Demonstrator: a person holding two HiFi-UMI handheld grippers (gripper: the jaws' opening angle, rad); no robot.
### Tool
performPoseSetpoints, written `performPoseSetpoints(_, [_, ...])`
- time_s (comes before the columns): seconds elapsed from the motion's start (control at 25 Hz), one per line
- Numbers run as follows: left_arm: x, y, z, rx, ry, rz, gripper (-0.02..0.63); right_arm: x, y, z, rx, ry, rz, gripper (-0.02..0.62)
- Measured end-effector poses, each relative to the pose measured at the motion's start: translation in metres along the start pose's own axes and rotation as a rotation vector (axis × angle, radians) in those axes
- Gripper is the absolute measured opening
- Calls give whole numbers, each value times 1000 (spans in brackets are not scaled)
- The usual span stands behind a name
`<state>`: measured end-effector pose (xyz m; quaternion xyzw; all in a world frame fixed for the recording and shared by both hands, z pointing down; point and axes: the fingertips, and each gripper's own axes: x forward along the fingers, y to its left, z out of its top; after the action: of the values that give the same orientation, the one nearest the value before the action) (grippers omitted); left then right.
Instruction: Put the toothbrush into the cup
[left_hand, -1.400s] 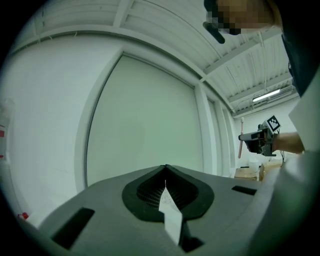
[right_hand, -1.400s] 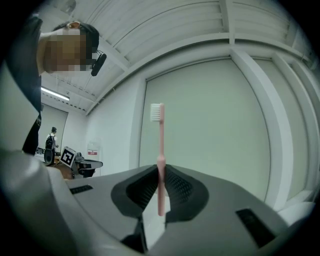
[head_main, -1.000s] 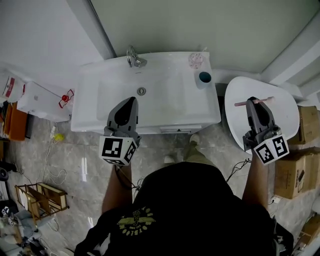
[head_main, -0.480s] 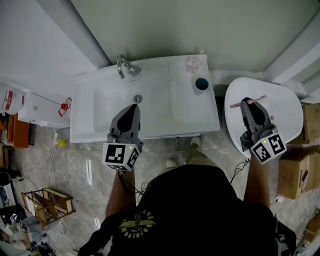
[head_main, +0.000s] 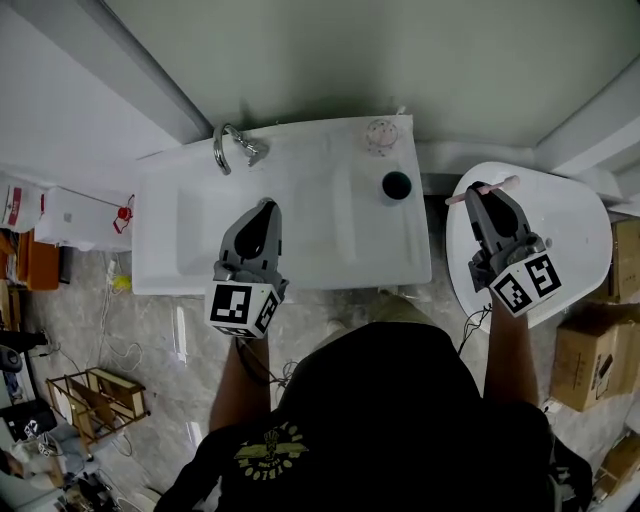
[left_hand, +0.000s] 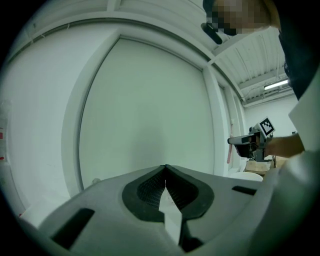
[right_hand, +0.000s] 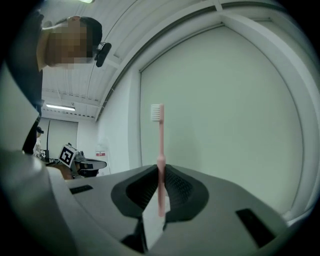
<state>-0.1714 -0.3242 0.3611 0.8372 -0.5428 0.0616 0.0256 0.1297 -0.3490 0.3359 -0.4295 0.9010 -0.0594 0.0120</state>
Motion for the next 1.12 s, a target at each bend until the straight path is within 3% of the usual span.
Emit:
performPoseSetpoints(0.24, [42, -5, -9, -9, 27, 9, 11, 41, -18, -28, 37, 56, 77, 43])
performPoseSetpoints(0.6, [103, -20, -51, -46, 81, 2, 11, 92, -37, -92, 7, 150, 173, 43])
performPoseSetpoints(1.12, [139, -47, -132, -105, 211, 5, 11, 125, -50, -207, 112, 314, 207, 43])
